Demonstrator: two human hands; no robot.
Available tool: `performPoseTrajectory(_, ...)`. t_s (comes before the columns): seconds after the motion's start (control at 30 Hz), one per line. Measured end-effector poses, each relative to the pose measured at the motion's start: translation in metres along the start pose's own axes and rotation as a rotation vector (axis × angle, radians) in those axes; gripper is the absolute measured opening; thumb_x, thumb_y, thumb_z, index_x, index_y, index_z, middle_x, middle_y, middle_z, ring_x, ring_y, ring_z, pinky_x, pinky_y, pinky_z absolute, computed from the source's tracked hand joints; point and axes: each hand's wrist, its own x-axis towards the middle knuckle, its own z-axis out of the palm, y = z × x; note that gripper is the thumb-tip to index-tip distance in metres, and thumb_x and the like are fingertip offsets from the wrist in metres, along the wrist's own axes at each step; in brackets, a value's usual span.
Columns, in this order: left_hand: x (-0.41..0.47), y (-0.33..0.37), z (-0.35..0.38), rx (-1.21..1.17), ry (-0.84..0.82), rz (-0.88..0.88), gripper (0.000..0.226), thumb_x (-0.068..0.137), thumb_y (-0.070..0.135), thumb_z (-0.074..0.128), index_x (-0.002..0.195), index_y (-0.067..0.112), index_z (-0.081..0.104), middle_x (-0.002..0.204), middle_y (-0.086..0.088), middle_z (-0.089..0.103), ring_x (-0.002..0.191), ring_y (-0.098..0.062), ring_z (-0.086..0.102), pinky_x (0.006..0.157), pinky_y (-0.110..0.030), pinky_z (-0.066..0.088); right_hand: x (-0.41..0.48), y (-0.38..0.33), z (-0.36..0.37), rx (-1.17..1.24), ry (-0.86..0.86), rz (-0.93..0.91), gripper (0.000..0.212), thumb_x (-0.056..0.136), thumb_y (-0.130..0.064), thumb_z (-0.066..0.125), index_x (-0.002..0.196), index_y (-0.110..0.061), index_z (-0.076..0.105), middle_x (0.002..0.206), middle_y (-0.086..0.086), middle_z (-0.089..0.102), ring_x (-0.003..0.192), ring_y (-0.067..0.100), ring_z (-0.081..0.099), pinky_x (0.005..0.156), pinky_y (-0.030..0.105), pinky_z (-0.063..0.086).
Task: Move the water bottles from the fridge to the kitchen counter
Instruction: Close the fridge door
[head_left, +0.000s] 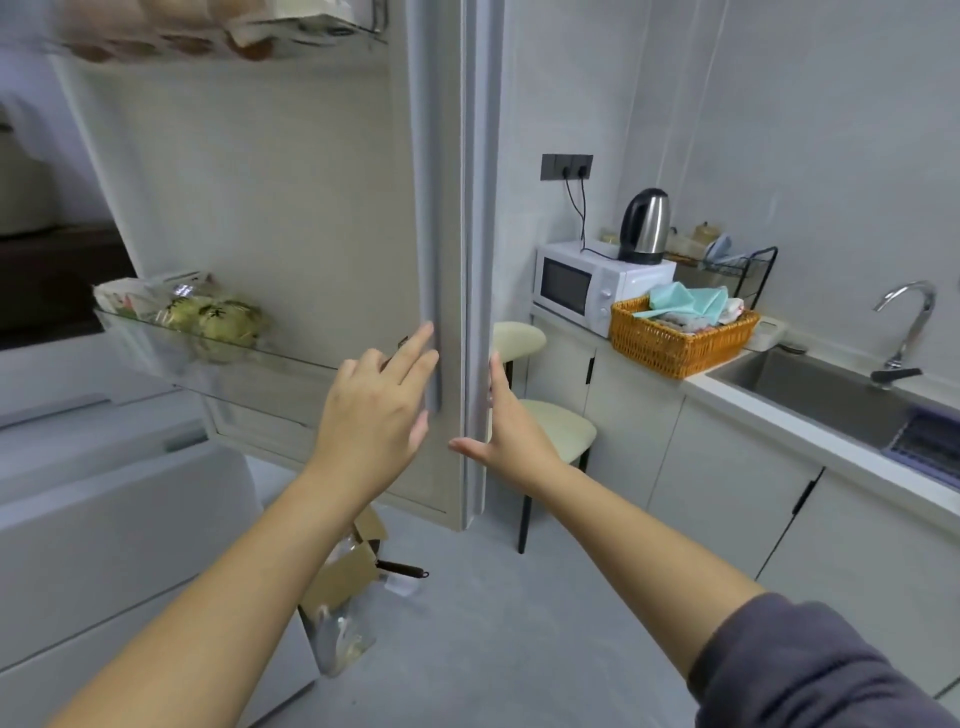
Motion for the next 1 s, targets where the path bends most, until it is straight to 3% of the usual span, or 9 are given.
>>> performPoseTrajectory(0.1, -0.009, -0.006, -0.007, -0.001, 0.011, 0.020, 0.060, 0.072, 0.023, 0.076, 0.127, 0.008, 0.058, 0.150, -0.007, 0.044, 0.075, -0.028, 0.052, 0.064, -0.036, 0.039, -0.006, -0.004, -0.003, 0.030, -0.024, -0.018, 0.117, 0.085, -0.044, 0.074, 0.156, -0.023, -0.016, 0.166, 0.004, 0.011, 0.148, 0.018, 0.028, 0.115, 0.032, 0.032)
performPoseTrajectory(0.27, -0.037, -0.024, -0.026, -0.040, 0.012, 0.053, 0.053, 0.075, 0.021, 0.073, 0.125, 0.010, 0.060, 0.150, -0.005, 0.043, 0.077, -0.028, 0.052, 0.066, -0.038, 0.042, -0.018, -0.026, -0.014, 0.044, -0.063, -0.048, 0.083, 0.099, -0.041, 0.053, 0.158, -0.024, -0.003, 0.154, 0.010, 0.041, 0.135, 0.023, 0.047, 0.107, 0.037, 0.041)
performPoseTrajectory(0.33, -0.051, -0.035, -0.036, -0.056, 0.003, 0.067, 0.050, 0.074, 0.019, 0.074, 0.122, 0.010, 0.061, 0.149, -0.005, 0.044, 0.078, -0.028, 0.052, 0.067, -0.038, 0.043, -0.021, -0.039, -0.014, 0.021, -0.059, -0.070, 0.061, 0.102, -0.037, 0.048, 0.152, -0.023, 0.017, 0.133, 0.012, 0.057, 0.120, 0.028, 0.058, 0.098, 0.046, 0.049)
performPoseTrajectory(0.43, -0.072, -0.053, -0.052, -0.076, -0.023, 0.097, 0.045, 0.077, 0.019, 0.072, 0.120, 0.012, 0.062, 0.151, -0.003, 0.041, 0.081, -0.026, 0.051, 0.071, -0.038, 0.042, -0.028, -0.056, -0.010, -0.018, -0.068, -0.111, 0.027, 0.103, -0.034, 0.045, 0.119, -0.014, 0.037, 0.093, 0.016, 0.063, 0.081, 0.034, 0.063, 0.075, 0.054, 0.051)
performPoseTrajectory(0.57, -0.104, -0.081, -0.079, -0.089, -0.066, 0.129, 0.040, 0.082, 0.028, 0.052, 0.118, 0.014, 0.063, 0.155, -0.001, 0.035, 0.091, -0.027, 0.054, 0.076, -0.040, 0.045, -0.050, -0.091, 0.009, -0.052, -0.046, -0.163, 0.025, 0.102, -0.036, 0.045, 0.110, -0.014, 0.037, 0.086, 0.013, 0.063, 0.071, 0.032, 0.062, 0.068, 0.054, 0.052)
performPoseTrajectory(0.67, -0.130, -0.104, -0.096, -0.080, -0.072, 0.155, 0.039, 0.082, 0.024, 0.060, 0.119, 0.015, 0.063, 0.157, -0.002, 0.032, 0.117, -0.029, 0.052, 0.093, -0.044, 0.043, -0.066, -0.119, 0.029, -0.040, -0.042, -0.169, 0.029, 0.101, -0.042, 0.044, 0.115, -0.018, 0.036, 0.091, 0.005, 0.065, 0.072, 0.023, 0.063, 0.070, 0.051, 0.054)
performPoseTrajectory(0.8, -0.167, -0.131, -0.118, -0.100, -0.090, 0.108, 0.044, 0.085, 0.030, 0.052, 0.127, 0.018, 0.059, 0.158, -0.001, 0.029, 0.140, -0.029, 0.035, 0.109, -0.056, 0.034, -0.085, -0.162, 0.049, -0.028, -0.066, -0.185, 0.038, 0.100, -0.043, 0.048, 0.128, -0.021, 0.034, 0.115, 0.001, 0.064, 0.088, 0.013, 0.062, 0.080, 0.042, 0.056)
performPoseTrajectory(0.9, -0.191, -0.143, -0.134, -0.142, -0.095, 0.037, 0.053, 0.085, 0.037, 0.044, 0.135, 0.019, 0.052, 0.156, -0.001, 0.032, 0.143, -0.024, 0.030, 0.115, -0.053, 0.026, -0.097, -0.193, 0.063, -0.032, -0.107, -0.187, 0.055, 0.099, -0.044, 0.050, 0.144, -0.021, 0.029, 0.131, 0.002, 0.058, 0.107, 0.014, 0.062, 0.088, 0.039, 0.056)
performPoseTrajectory(1.0, -0.210, -0.154, -0.148, -0.203, -0.061, -0.054, 0.060, 0.085, 0.041, 0.044, 0.139, 0.016, 0.045, 0.151, -0.004, 0.041, 0.142, -0.022, 0.032, 0.117, -0.047, 0.023, -0.104, -0.223, 0.078, -0.037, -0.188, -0.237, 0.069, 0.099, -0.043, 0.052, 0.156, -0.032, 0.015, 0.144, -0.002, 0.052, 0.121, 0.012, 0.058, 0.097, 0.036, 0.054)
